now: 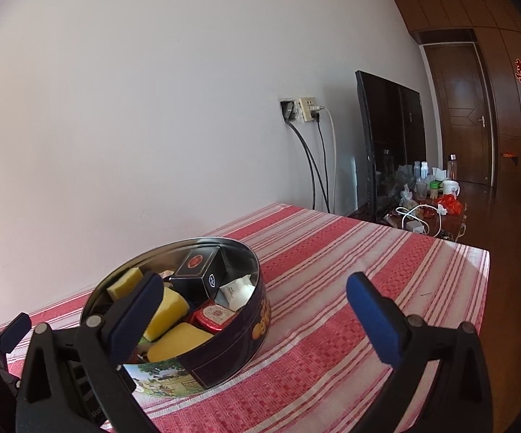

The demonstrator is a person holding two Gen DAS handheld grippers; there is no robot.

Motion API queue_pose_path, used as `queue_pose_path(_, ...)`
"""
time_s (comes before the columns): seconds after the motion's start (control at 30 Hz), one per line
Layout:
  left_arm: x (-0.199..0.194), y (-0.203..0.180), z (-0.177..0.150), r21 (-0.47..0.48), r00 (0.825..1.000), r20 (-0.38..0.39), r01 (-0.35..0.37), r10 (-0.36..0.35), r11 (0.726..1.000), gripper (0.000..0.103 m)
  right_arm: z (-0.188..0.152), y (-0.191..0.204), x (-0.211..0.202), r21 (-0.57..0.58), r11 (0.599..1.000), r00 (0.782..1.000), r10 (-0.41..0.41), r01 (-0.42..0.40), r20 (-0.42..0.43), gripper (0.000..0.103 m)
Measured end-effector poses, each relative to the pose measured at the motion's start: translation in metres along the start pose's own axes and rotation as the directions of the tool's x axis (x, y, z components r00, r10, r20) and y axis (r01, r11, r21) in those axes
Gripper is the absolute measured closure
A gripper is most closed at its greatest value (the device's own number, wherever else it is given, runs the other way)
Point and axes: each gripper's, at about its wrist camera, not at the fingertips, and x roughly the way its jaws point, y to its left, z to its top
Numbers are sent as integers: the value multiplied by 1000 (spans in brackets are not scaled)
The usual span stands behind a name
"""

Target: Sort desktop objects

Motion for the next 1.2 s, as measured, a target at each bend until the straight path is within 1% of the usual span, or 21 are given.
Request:
queue_pose_path(0.13,-2,0,0,-2,1000,1,0,0,1000,1,4,3,-10,-11,1000,1000,-24,24,13,0)
queue_pose_path(0.27,-7,2,0,9,1000,9,2,-2,1000,1,8,3,-16,-7,1000,1000,-20,20,4,0)
queue_pose_path(0.43,-10,4,-1,25,1000,16,-9,8,1000,1,6,12,-19,-60,997,999,-45,46,15,0)
queue_pose_path(0.57,-16,6,-4,29,1000,20,5,-6,1000,1,3,13,-21,-64,998,1000,-29,29,4,0)
queue_pose_path(0.67,-21,7,-9,39,1000,10,-17,16,999,1,1,13,-23,-67,998,1000,-22,22,-7,0)
queue_pose_path(0.93,-41,20,-13,-30,1000,-15,-7,7,1000,1,-4,17,-32,-80,997,1000,2,-4,-20,0)
queue_pose_path(1.2,-62,26,-10,-31,1000,-10,1,-2,1000,1,-4,24,-45,-93,995,999,41,-41,-9,0)
